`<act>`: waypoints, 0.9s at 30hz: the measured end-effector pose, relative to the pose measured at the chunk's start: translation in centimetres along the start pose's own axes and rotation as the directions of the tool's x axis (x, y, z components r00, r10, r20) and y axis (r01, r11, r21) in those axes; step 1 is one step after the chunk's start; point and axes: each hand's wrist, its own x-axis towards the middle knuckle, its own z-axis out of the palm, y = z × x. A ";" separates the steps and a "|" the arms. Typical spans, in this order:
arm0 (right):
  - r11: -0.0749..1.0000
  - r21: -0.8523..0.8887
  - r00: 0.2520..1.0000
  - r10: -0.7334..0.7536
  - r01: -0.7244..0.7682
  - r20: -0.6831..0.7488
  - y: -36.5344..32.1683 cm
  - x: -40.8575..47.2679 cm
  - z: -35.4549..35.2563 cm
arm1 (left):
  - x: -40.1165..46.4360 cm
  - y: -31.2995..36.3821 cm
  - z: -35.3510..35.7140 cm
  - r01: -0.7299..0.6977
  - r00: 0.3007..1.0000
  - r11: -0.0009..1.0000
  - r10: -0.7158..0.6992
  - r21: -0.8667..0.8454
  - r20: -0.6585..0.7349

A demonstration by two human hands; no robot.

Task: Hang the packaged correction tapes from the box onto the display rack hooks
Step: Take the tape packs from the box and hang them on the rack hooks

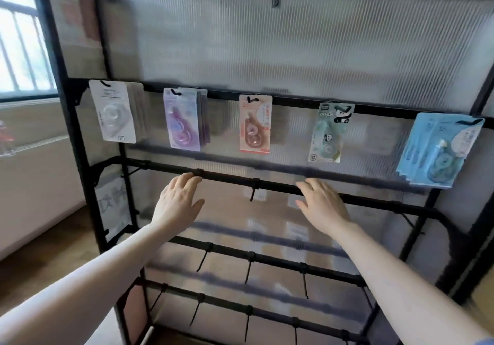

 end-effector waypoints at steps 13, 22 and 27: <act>0.998 0.044 0.984 0.039 -0.047 0.174 -14.0 0.1 10.4 | -4.2 -13.8 3.7 0.056 0.990 0.997 -0.048 -0.053 0.133; 0.989 0.118 0.919 0.038 -0.091 0.391 -17.1 -5.6 21.8 | -12.3 -17.2 13.5 0.146 0.926 0.987 -0.113 -0.064 0.361; 0.982 0.126 0.810 0.044 -0.144 0.584 -17.9 -11.8 30.5 | -19.9 -19.7 20.9 0.187 0.830 0.982 -0.135 -0.041 0.540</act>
